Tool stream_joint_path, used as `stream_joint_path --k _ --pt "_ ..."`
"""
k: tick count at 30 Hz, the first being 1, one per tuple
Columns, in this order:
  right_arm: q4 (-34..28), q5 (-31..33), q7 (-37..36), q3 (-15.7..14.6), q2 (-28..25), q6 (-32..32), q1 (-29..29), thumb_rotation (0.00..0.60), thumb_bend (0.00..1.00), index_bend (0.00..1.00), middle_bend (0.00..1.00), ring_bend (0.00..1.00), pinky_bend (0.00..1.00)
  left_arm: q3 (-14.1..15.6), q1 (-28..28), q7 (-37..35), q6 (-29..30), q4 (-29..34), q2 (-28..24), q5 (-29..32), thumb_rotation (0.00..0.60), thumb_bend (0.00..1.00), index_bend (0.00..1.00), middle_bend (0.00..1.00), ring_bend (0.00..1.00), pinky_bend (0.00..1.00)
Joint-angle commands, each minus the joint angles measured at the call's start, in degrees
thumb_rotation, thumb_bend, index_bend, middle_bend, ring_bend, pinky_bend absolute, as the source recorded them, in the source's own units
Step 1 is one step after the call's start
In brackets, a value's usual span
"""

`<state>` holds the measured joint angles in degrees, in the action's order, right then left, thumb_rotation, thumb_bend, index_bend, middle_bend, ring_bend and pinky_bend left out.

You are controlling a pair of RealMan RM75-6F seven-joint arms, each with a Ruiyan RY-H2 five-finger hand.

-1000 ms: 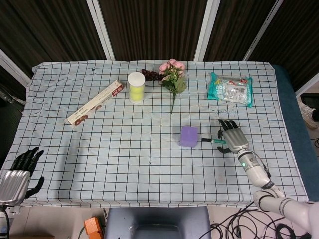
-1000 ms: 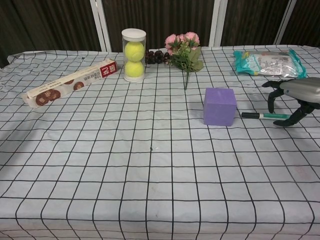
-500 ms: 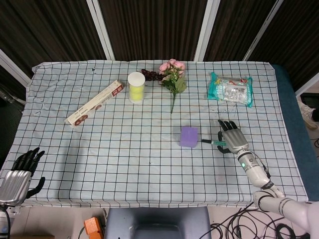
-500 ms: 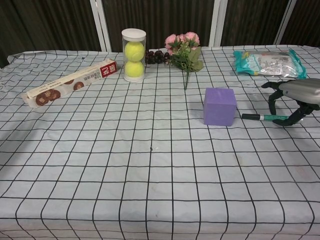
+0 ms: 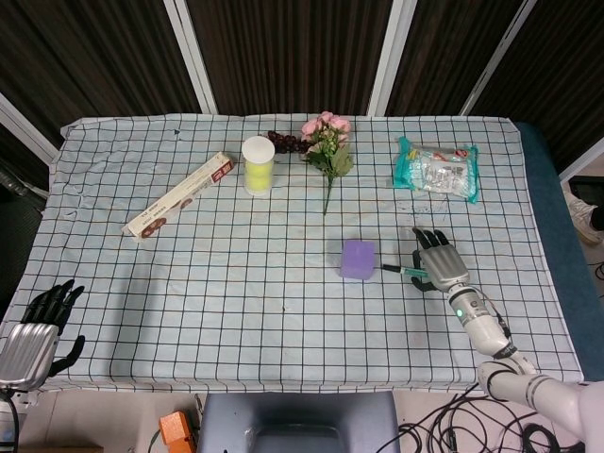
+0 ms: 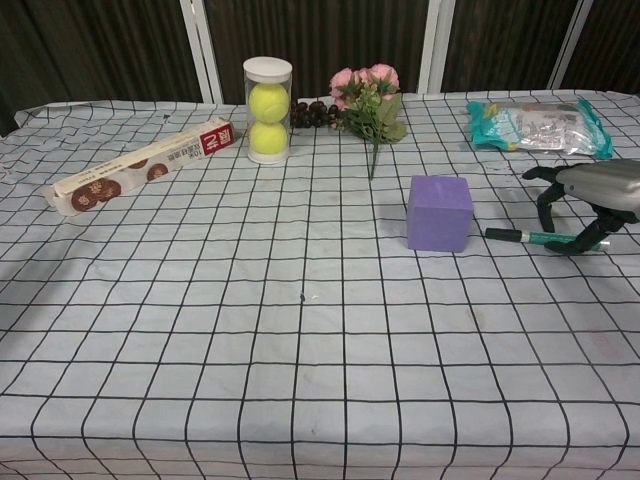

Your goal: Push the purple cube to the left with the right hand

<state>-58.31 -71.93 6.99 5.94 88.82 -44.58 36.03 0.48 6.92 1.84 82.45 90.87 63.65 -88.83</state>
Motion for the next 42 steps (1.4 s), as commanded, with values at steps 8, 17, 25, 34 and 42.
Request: stream_joint_path --k 8,17,25,34,42 --pt "0.4 0.2 0.4 -0.1 0.4 0.0 0.1 0.600 0.50 0.69 0.04 0.00 0.00 -0.1 0.0 -0.1 -0.1 0.0 0.0 0.1 0.600 0.43 0.00 0.00 0.00 0.12" --pt "-0.3 -0.5 0.1 -0.2 -0.2 -1.1 -0.2 0.600 0.54 0.71 0.04 0.00 0.00 -0.1 -0.2 -0.3 0.3 0.0 -0.1 0.1 0.600 0.43 0.00 0.00 0.00 0.12" --pt "-3.4 -5.5 -0.6 -2.3 -3.5 -5.9 -1.7 0.600 0.55 0.71 0.04 0.00 0.00 -0.2 -0.2 -0.4 0.4 -0.1 -0.1 0.2 0.600 0.43 0.00 0.00 0.00 0.12" --pt "-4.2 -9.1 0.5 -3.9 -5.6 -7.6 -1.6 0.600 0.55 0.72 0.04 0.00 0.00 -0.2 -0.1 0.0 -0.1 0.0 0.0 0.5 0.600 0.42 0.00 0.00 0.00 0.12" --pt "-5.7 -7.9 6.2 -2.2 -4.5 -5.4 1.2 0.600 0.55 0.73 0.04 0.00 0.00 -0.4 0.1 0.3 -0.4 0.1 0.1 0.7 0.600 0.43 0.00 0.00 0.00 0.12"
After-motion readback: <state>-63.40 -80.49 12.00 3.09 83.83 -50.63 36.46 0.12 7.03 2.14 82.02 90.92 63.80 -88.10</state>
